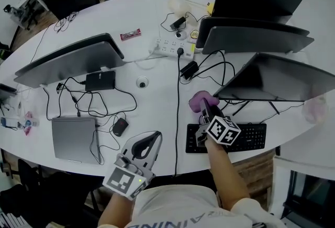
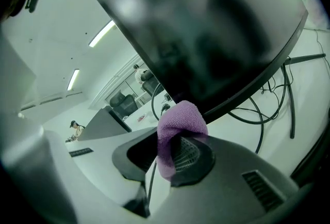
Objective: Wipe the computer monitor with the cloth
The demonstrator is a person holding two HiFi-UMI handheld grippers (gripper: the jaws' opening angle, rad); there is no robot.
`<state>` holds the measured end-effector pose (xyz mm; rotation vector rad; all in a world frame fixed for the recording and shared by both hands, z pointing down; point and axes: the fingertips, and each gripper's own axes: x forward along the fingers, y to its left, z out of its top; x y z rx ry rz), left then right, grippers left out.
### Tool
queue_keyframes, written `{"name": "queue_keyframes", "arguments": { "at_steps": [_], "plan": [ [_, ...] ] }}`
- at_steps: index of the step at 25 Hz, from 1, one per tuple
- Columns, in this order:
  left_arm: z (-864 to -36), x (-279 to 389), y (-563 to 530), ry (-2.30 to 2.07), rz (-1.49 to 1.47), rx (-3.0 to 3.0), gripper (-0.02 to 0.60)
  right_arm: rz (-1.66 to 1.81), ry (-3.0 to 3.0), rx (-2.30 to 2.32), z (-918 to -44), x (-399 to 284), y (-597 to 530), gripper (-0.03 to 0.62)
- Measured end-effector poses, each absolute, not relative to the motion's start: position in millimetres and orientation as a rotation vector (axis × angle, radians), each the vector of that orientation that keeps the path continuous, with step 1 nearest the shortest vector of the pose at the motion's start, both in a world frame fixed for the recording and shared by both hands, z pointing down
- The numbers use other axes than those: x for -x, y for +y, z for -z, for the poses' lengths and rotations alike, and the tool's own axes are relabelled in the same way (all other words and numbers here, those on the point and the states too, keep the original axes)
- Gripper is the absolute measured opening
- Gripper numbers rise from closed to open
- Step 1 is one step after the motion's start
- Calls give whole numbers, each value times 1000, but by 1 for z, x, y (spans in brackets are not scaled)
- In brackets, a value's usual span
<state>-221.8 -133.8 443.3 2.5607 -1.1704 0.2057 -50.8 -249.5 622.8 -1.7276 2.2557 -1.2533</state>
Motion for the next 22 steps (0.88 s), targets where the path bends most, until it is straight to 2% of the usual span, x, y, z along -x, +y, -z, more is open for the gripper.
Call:
{"name": "queue_keyframes", "arguments": {
  "at_steps": [22],
  "plan": [
    [-416,225,-126,-1169,-148,-2627,5,974,2266,1733,-536,47,-261,55]
  ]
}}
